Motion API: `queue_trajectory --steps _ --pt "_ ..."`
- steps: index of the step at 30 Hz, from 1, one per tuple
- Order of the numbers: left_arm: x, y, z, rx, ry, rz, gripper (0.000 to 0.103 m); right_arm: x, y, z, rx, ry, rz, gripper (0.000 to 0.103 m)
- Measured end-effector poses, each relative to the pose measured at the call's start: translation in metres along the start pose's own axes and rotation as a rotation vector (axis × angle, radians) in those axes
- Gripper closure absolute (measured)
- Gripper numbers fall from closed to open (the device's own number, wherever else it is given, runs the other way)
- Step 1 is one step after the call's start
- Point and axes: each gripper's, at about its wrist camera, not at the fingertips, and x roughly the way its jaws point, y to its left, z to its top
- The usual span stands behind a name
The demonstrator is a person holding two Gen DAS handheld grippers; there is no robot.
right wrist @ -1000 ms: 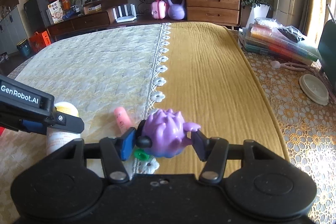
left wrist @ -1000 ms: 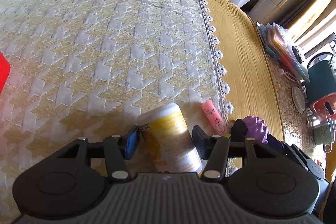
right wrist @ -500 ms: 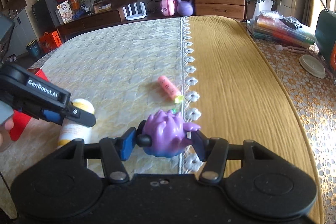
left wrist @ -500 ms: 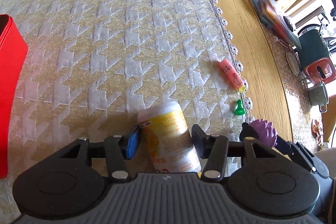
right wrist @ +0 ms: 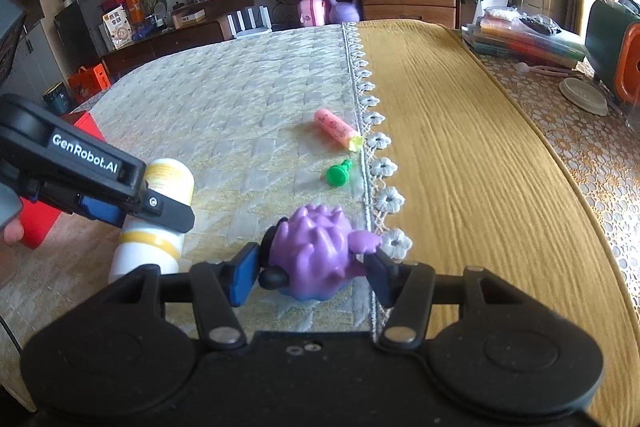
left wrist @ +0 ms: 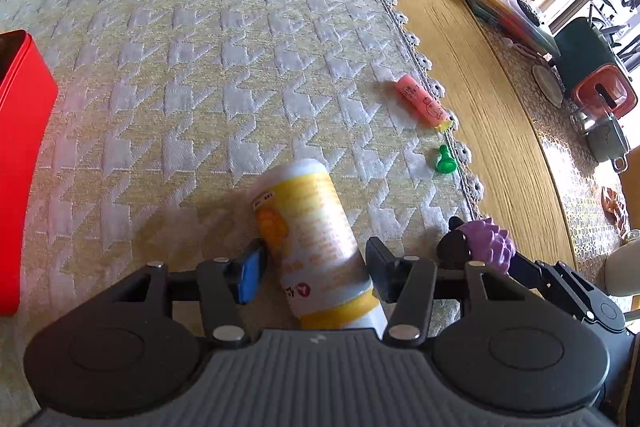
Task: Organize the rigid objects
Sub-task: 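Lift and carry the bottle and hedgehog over to the red tray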
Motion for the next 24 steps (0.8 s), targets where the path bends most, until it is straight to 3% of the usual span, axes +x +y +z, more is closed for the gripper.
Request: queue_trajectory --steps 12,24 --pt "-0.003 -0.004 -0.008 0.029 -0.029 0.041 0.055 -0.003 0.001 -0.002 0.033 -0.018 0.004 0.047" --pt "-0.038 0.031 -0.023 0.013 -0.081 0.043 0.057 -0.025 0.026 -0.001 0.016 -0.047 0.027 0.047"
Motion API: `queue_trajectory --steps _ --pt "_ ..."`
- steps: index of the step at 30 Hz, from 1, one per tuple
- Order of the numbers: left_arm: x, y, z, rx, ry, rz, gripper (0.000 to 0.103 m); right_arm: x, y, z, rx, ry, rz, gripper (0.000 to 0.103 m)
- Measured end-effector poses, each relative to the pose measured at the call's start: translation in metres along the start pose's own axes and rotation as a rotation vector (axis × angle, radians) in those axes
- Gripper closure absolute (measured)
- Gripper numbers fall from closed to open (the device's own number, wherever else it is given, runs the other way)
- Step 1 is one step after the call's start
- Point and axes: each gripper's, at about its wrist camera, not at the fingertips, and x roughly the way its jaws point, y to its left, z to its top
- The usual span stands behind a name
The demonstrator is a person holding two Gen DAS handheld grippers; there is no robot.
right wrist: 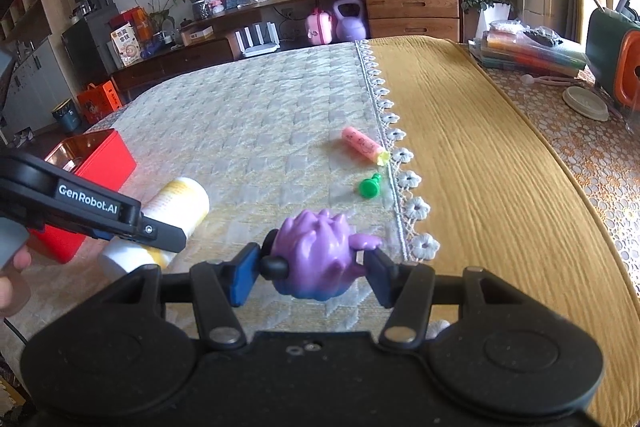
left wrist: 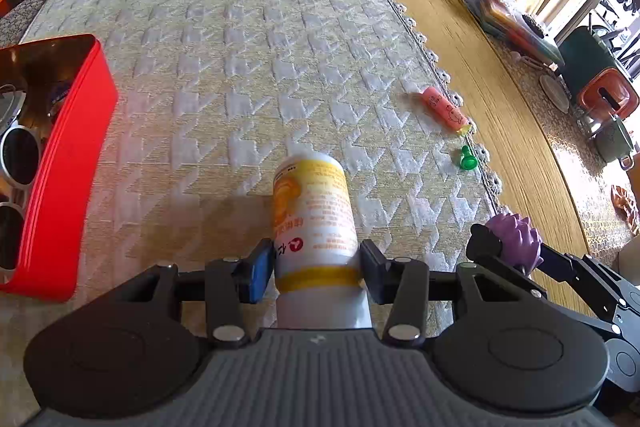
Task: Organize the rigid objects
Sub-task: 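Lift and carry the bottle and hedgehog over to the red tray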
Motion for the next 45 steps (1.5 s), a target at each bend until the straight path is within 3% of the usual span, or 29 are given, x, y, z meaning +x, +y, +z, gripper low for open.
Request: queue_trajectory --steps 17,24,36,45 --pt "-0.081 0.084 -0.008 -0.105 -0.118 -0.033 0.058 -0.019 0.088 0.022 -0.105 -0.029 0.129 0.047" --pt "-0.106 0.127 0.002 -0.139 -0.165 0.000 0.058 -0.010 0.127 0.038 -0.165 -0.034 0.180 0.047" --pt "-0.117 0.197 0.024 -0.161 -0.228 0.093 0.058 0.021 0.209 0.073 -0.368 -0.039 0.244 0.047" --pt "-0.105 0.238 0.042 -0.164 -0.238 0.158 0.058 0.069 0.257 0.091 -0.481 -0.011 0.256 0.047"
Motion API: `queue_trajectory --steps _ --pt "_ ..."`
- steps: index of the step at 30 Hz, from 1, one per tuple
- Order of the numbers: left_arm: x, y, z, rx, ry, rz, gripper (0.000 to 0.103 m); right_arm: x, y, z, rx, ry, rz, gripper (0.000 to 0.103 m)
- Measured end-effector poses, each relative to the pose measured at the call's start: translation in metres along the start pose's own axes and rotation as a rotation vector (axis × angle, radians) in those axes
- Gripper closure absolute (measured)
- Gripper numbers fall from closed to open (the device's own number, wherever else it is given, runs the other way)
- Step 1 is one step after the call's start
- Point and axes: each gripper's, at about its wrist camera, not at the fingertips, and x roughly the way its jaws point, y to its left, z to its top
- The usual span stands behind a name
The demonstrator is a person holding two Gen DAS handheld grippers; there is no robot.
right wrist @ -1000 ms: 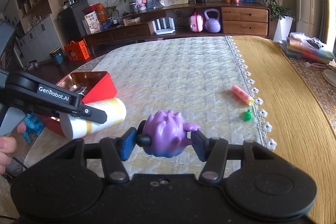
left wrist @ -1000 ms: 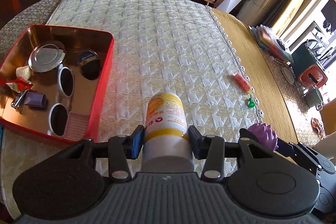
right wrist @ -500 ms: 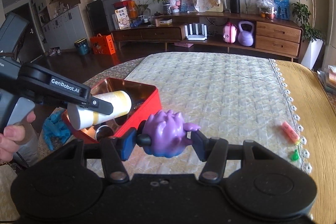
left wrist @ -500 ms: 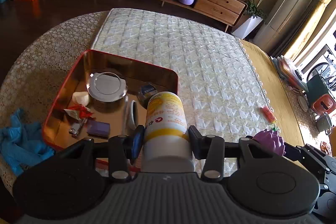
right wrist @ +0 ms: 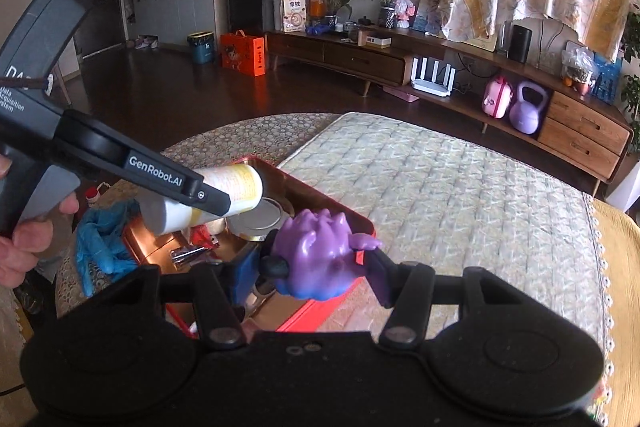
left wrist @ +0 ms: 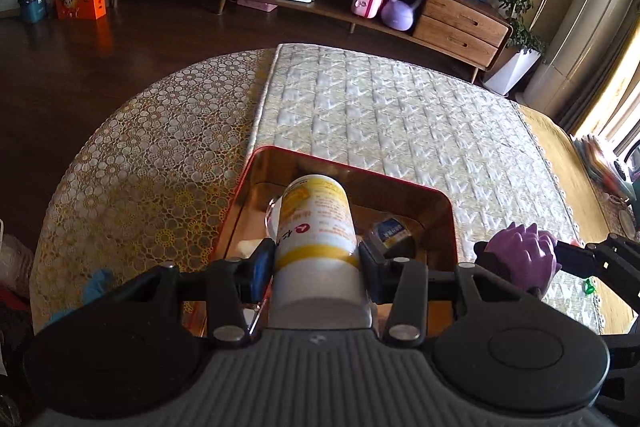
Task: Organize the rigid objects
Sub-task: 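Lift and carry the bottle and hedgehog over to the red tray, then lower the hedgehog into the tray and open the right tool while the left releases the bottle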
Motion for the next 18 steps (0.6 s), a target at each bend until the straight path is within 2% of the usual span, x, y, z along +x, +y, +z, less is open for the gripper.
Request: queue_trajectory --steps 10,18 --pt "0.029 0.011 0.017 0.013 0.008 0.016 0.058 0.058 0.002 0.009 -0.007 0.052 -0.024 0.047" --pt "0.044 0.009 0.022 0.032 0.021 0.015 0.058 0.084 0.002 0.011 0.013 0.082 -0.031 0.047"
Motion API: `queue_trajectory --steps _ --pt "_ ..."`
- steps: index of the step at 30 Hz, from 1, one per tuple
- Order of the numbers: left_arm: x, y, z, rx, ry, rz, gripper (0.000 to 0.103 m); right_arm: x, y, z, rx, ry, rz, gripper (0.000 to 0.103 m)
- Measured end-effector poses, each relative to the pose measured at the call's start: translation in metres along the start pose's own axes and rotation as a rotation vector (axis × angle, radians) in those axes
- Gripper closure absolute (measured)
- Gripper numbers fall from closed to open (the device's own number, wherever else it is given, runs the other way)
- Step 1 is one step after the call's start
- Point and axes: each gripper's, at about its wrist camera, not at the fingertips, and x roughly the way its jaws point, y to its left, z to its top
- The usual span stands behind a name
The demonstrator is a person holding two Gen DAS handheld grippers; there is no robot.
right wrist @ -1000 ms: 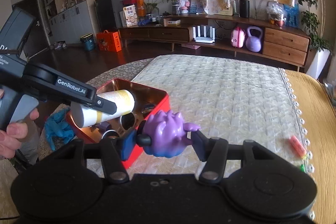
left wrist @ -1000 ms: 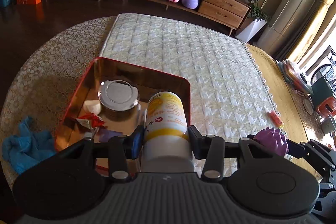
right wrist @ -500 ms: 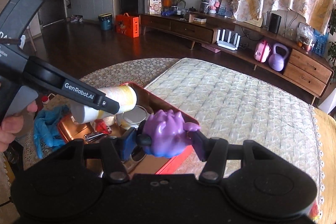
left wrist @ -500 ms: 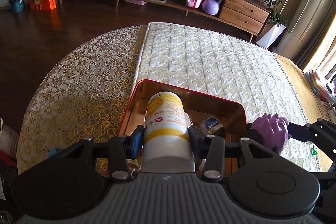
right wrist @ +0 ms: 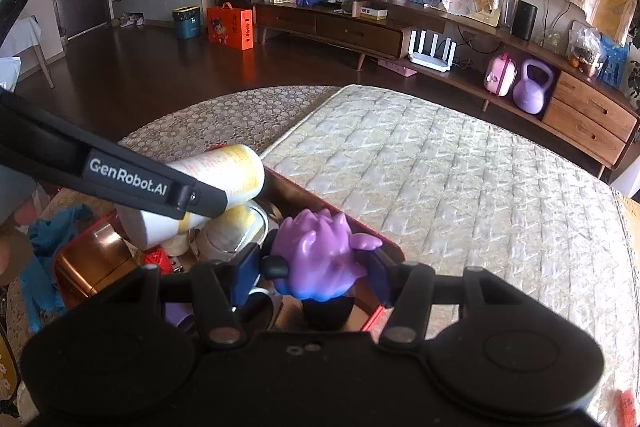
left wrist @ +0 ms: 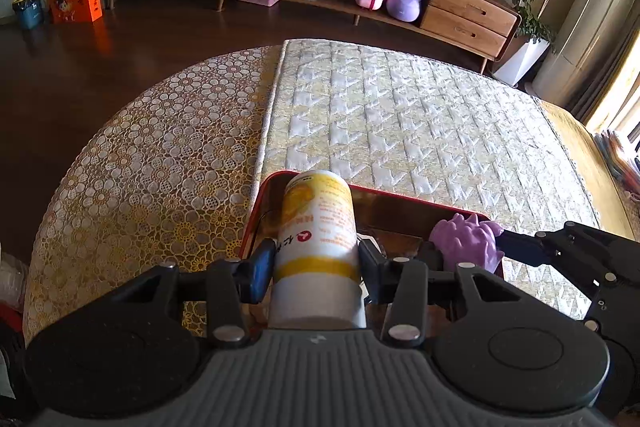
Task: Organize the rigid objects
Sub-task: 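Lower the hedgehog into the tray and open the right tool while the left releases the bottle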
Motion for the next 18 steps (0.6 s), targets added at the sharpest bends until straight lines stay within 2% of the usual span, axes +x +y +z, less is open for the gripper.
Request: queue_trajectory --steps 2,13,18 --pt "0.001 0.001 -0.001 0.003 -0.001 -0.001 0.061 0.004 0.001 0.001 -0.002 0.006 0.000 0.047" --pt "-0.001 0.004 -0.005 0.015 -0.019 -0.007 0.061 0.014 0.006 -0.005 -0.006 0.036 0.005 0.046" --pt "-0.004 0.007 -0.007 0.010 -0.023 0.004 0.060 0.006 0.008 -0.005 -0.020 0.020 0.010 0.041"
